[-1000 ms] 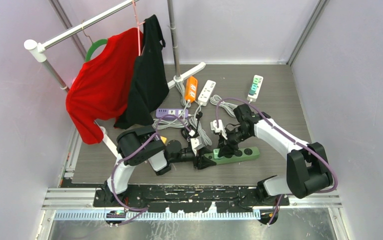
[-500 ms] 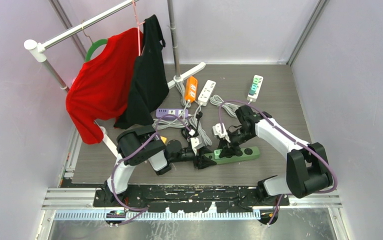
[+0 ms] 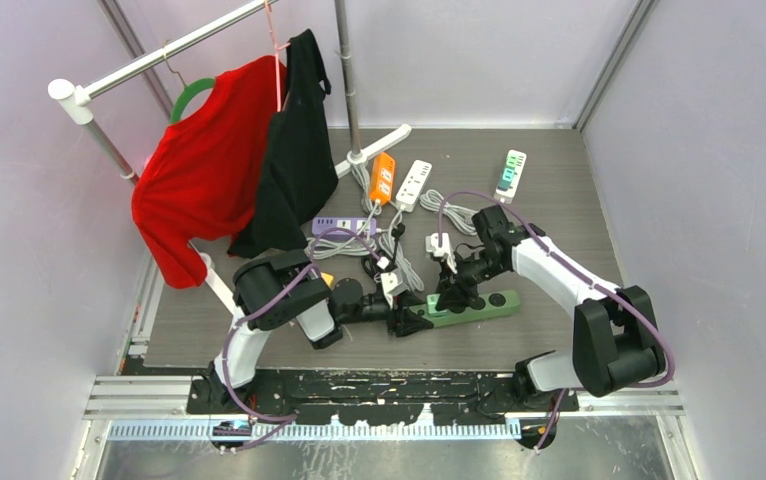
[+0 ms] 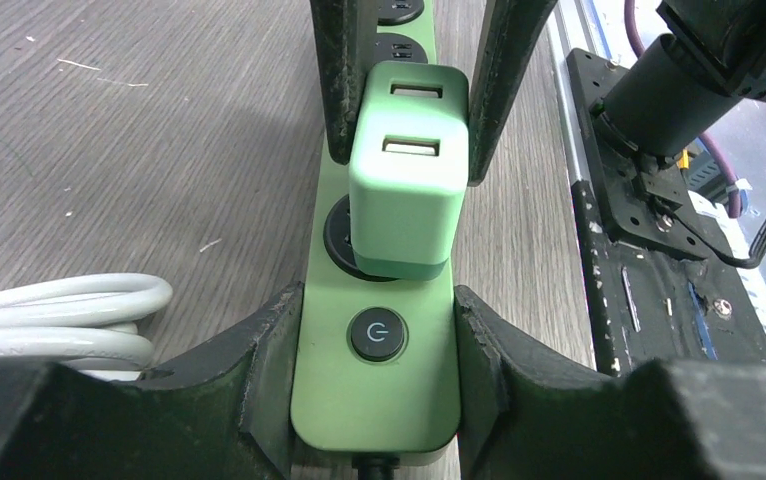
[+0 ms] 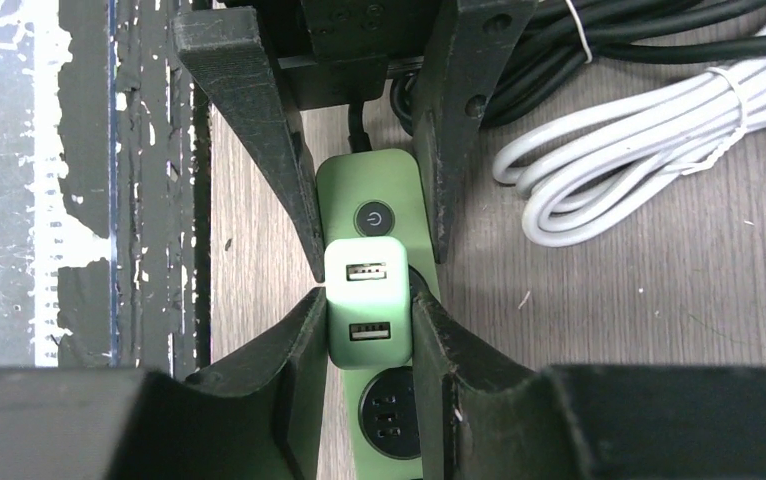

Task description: Pull the plug off the socket

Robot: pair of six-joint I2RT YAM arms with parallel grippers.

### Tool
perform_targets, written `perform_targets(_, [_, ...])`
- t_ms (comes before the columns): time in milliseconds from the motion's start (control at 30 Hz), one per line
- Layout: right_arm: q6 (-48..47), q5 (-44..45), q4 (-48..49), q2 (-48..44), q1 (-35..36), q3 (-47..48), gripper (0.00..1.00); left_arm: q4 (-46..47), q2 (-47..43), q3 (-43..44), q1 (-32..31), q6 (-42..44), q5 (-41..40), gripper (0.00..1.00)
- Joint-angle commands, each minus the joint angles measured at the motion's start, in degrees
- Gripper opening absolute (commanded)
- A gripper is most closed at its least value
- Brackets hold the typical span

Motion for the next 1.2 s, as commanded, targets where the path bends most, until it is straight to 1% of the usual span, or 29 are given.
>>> perform_targets(0, [-2.55, -3.28, 3.72, -3.74, -4.33, 1.82, 0.01, -8.67, 2.96, -1.11, 0.49, -0.64, -2.3, 0.0])
perform_targets(167, [-19.3, -5.69, -10.3, -2.92, -5.97, 3.16, 0.01, -8.71, 2.95, -1.17, 0.55, -0.78, -2.3, 0.0])
perform_targets(233, [-24.22, -8.44, -13.9, -2.1, -5.9, 3.01, 0.01, -8.72, 2.94, -1.08, 0.53, -0.76, -2.2, 0.0])
perform_targets(300, [-26.17, -9.86, -15.42, -1.71, -4.77, 3.03, 0.01, -8.72, 2.98, -1.1, 0.57, -0.84, -2.3, 0.0])
perform_targets(333, [-25.78, -9.94, -15.01, -1.73, -3.71, 3.01, 0.01, -8.8, 3.01, -1.03, 0.54, -0.88, -2.31, 0.0])
perform_targets(400, [-20.1, -9.58, -11.19, -2.17, -1.16, 2.57, 0.01, -8.92, 3.11, -0.93, 0.54, -1.06, -2.3, 0.0])
perform_targets(467, [-10.69, -9.22, -1.96, -3.18, 0.71, 1.45, 0.01, -9.29, 3.16, -0.75, 0.57, -1.06, -2.3, 0.0])
perform_targets(567, [-1.67, -8.78, 4.11, -3.39, 1.0, 1.42, 0.01, -10.08, 3.16, -0.39, 0.55, -1.11, -2.27, 0.0])
perform_targets(667, [3.45, -5.67, 7.59, -3.26, 0.72, 1.55, 0.01, -10.77, 3.18, -0.1, 0.52, -1.14, -2.28, 0.0])
perform_targets(800, [4.46, -2.7, 8.0, -2.84, -1.25, 1.82, 0.01, -11.0, 3.11, -0.1, 0.55, -1.12, -2.31, 0.0])
perform_targets(867, [3.24, -1.95, 6.58, -3.1, -2.58, 2.32, 0.01, -10.94, 3.0, -0.12, 0.57, -1.24, -2.31, 0.0])
perform_targets(1000, [2.89, -3.78, 4.99, -4.67, -5.22, 2.85, 0.01, -10.96, 3.04, -0.15, 0.6, -1.7, -1.99, 0.0])
perform_targets(1167, [5.33, -7.9, 3.34, -6.42, -7.45, 4.39, 0.01, -11.05, 3.05, 0.14, 1.02, -3.22, -0.63, 0.0])
